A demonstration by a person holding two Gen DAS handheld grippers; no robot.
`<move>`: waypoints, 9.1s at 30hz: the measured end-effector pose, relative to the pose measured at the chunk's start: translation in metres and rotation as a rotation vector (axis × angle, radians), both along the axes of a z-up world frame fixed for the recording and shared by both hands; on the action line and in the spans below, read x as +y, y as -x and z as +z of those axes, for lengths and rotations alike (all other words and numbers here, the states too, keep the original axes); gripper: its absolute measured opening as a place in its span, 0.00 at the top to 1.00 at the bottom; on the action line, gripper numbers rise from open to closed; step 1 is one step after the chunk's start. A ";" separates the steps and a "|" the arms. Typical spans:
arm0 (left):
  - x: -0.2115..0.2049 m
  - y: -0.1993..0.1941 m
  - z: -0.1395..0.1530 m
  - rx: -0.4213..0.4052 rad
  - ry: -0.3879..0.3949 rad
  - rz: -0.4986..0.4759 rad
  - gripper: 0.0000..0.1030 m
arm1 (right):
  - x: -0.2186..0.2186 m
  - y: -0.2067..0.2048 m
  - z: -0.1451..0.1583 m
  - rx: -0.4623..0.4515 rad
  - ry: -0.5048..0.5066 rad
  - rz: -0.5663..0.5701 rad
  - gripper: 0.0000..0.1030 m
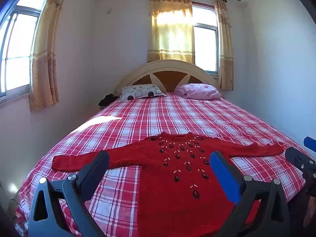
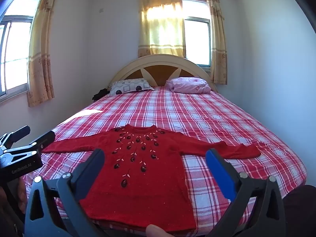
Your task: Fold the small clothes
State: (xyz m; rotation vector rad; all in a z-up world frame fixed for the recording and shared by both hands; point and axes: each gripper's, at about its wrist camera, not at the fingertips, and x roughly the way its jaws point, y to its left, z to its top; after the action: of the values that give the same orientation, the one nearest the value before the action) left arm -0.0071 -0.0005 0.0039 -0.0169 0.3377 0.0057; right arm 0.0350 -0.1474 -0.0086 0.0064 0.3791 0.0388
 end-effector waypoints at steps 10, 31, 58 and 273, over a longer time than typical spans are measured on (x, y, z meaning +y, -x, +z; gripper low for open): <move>-0.002 0.001 0.000 -0.005 0.007 0.004 0.01 | -0.001 0.000 -0.001 0.001 0.001 0.000 0.00; 0.001 0.002 0.001 -0.002 0.007 0.007 0.01 | -0.002 0.001 -0.003 -0.004 0.003 -0.001 0.00; 0.003 0.001 0.001 0.000 0.011 0.010 0.01 | 0.002 0.000 -0.002 -0.004 0.008 -0.004 0.00; 0.263 -0.186 -0.171 0.507 0.144 0.417 0.32 | -0.011 -0.161 -0.155 0.412 -0.105 0.246 0.25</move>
State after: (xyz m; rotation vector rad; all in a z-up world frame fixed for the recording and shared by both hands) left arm 0.1790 0.2624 -0.1669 -0.2308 0.8365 0.4046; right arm 0.1958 -0.1581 -0.1636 0.0722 0.7885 0.3033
